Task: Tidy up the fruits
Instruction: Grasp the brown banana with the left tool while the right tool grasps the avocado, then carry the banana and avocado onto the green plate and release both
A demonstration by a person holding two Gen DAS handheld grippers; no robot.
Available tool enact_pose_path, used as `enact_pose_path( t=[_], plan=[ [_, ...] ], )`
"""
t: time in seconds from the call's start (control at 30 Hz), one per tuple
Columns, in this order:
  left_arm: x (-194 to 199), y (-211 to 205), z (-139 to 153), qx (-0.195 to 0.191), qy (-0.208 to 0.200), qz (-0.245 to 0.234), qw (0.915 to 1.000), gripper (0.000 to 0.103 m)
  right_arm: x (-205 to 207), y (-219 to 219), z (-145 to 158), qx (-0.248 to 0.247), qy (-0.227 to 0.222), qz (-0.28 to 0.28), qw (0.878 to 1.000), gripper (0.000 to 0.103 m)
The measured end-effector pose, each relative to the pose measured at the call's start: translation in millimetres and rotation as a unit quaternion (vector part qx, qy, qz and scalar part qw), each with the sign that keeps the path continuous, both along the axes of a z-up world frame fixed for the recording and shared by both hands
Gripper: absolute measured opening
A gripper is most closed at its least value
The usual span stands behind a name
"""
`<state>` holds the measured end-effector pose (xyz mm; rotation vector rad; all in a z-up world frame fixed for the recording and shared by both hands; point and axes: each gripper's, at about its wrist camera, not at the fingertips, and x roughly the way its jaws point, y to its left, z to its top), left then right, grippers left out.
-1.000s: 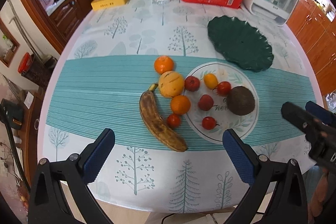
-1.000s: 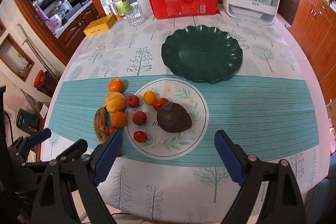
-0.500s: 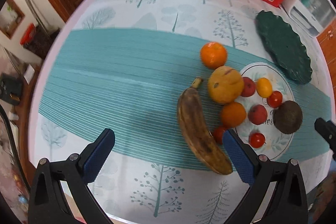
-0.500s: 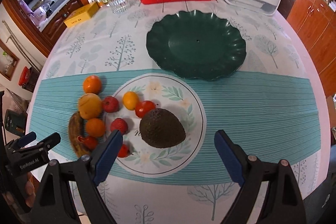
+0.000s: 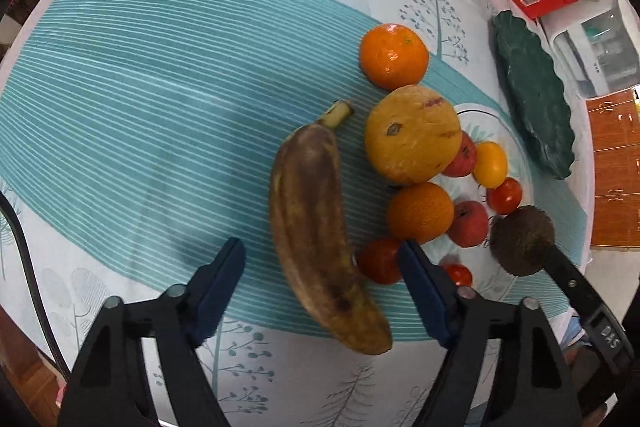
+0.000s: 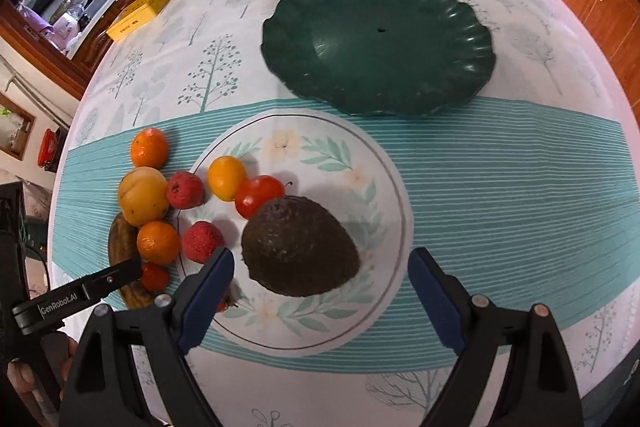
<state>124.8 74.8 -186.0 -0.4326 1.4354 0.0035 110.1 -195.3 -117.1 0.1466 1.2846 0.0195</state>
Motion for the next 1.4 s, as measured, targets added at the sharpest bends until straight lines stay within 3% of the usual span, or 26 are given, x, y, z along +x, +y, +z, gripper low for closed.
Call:
enact_pose_path(
  t=[0.07, 0.13, 0.37, 0.6, 0.7, 0.83, 1.13, 1.4],
  plan=[
    [1.1, 2.3, 0.5, -0.016, -0.004, 0.001, 0.9999, 0.06, 2.6, 1.5, -4.4, 0.007, 0.004, 0.003, 1.0, 0.089],
    [2.2, 5.9, 0.3, -0.032, -0.003, 0.006, 0.9995, 0.055, 4.0, 3.0, -8.2, 0.012, 0.01, 0.006, 1.0, 0.089],
    [7.6, 21.1, -7.1, -0.053, 0.003, 0.038, 0.9979, 0.047, 6.3, 5.6, -16.0, 0.011, 0.018, 0.01, 1.0, 0.088],
    [17.3, 4.3, -3.8, 0.009, 0.009, 0.011, 0.9999, 0.047, 10.1, 6.1, -24.7, 0.007, 0.028, 0.013, 1.0, 0.083],
    [22.5, -9.4, -2.2, 0.058, 0.015, -0.005, 0.9982, 0.04, 11.2, 7.5, -28.1, 0.009, 0.029, 0.015, 0.999, 0.082],
    [27.1, -28.4, -2.1, 0.112, 0.016, -0.029, 0.9932, 0.04, 11.6, 10.1, -30.4, 0.006, 0.03, 0.02, 0.999, 0.078],
    [18.6, -28.0, 1.8, 0.108, 0.011, -0.06, 0.9923, 0.038, 17.0, 9.9, -31.1, 0.013, 0.021, 0.02, 0.999, 0.074],
    [-3.5, -14.3, 8.2, 0.081, 0.008, -0.055, 0.9952, 0.035, 5.0, 9.9, -27.6, -0.011, 0.009, 0.041, 0.999, 0.072]
  ],
)
